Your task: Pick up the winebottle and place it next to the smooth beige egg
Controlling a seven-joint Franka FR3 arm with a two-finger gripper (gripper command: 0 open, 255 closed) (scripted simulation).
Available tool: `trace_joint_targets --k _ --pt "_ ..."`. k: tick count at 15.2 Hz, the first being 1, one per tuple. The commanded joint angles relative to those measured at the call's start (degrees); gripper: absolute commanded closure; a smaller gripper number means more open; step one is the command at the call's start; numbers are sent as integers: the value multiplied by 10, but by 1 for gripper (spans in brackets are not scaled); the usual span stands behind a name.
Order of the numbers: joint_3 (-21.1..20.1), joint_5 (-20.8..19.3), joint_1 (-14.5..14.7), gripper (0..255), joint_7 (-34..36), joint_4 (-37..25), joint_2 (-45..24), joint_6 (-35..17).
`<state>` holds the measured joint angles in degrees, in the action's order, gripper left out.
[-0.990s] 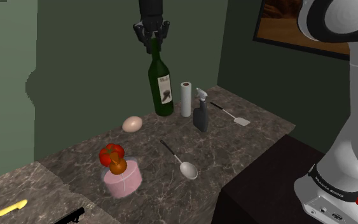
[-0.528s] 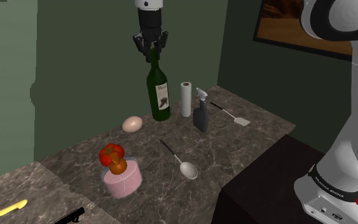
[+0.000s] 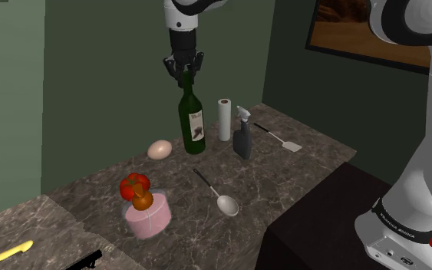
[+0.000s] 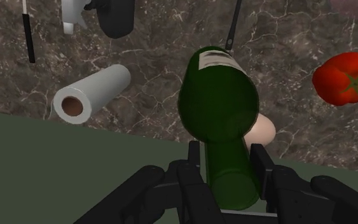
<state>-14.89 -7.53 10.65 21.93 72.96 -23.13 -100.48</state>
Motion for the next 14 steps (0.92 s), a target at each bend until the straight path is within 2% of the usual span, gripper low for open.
trace_joint_targets --k 1,12,14 --pt "0 0 -1 255 1 17 1 -16" --pt "2 -2 -6 255 6 107 2 -105" --pt "2 -2 -6 255 6 107 2 -105"
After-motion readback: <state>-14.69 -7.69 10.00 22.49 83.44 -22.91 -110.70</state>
